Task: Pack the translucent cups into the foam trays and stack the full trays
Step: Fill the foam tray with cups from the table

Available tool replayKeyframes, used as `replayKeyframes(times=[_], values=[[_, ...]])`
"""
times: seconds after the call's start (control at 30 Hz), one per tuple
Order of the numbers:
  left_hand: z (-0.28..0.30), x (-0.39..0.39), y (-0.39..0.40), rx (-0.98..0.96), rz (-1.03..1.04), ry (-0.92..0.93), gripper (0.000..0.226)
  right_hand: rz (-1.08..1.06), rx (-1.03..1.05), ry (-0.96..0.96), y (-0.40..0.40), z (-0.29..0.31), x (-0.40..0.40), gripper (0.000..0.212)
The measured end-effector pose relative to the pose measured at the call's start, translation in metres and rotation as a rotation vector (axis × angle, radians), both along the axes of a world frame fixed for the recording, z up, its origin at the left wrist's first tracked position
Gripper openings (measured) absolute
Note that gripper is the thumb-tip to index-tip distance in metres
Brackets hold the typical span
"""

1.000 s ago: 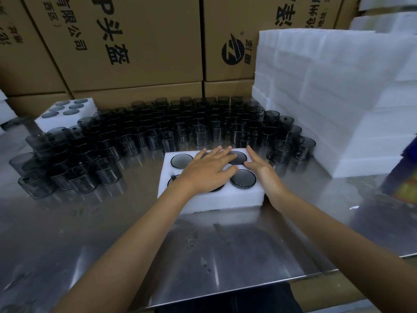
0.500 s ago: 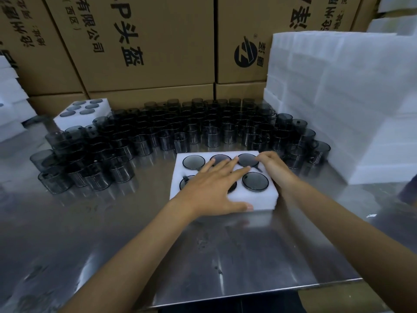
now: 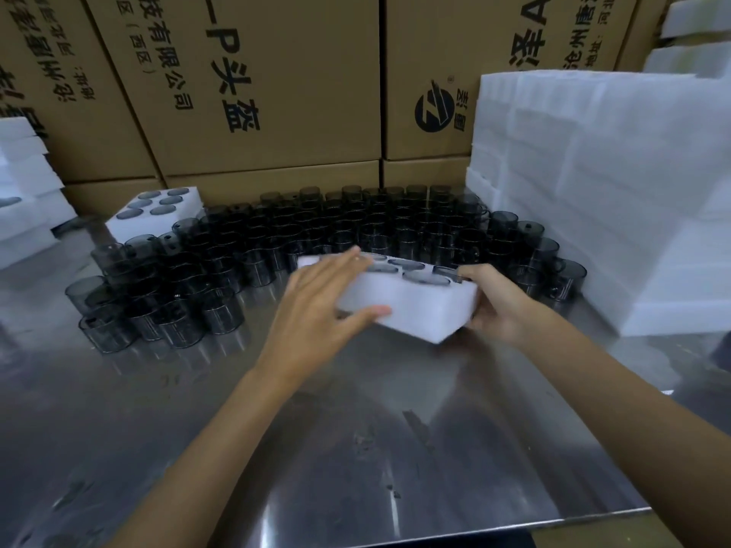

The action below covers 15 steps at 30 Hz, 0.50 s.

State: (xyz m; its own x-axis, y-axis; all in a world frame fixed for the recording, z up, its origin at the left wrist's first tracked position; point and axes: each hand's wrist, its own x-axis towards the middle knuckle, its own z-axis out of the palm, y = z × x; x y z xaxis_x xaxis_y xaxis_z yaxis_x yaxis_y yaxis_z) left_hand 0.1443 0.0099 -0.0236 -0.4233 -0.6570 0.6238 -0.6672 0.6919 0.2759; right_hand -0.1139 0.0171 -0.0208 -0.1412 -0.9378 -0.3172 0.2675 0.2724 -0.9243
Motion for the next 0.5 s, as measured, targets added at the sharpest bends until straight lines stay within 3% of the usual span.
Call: replayKeyframes(times=[0.17,0.27,0.37,0.5], values=[[0.003,0.001,0.016,-0.045,0.112,0.518,0.051,-0.007,-0.112,-0.308,0.007,0.004,0.022,0.022],[0.016,-0.009,0.022,0.018,0.039,0.674,0.033,-0.15,-0.222,-0.294,-0.004,0.022,0.041,0.029],[0.034,-0.016,0.018,0.252,-0.035,0.888,0.027,-0.322,-0.227,-0.278,-0.015,0.04,0.063,0.038],[0.041,-0.02,-0.001,0.747,-0.134,1.257,0.067,-0.494,-0.222,-0.328,-0.038,0.048,0.092,0.019]])
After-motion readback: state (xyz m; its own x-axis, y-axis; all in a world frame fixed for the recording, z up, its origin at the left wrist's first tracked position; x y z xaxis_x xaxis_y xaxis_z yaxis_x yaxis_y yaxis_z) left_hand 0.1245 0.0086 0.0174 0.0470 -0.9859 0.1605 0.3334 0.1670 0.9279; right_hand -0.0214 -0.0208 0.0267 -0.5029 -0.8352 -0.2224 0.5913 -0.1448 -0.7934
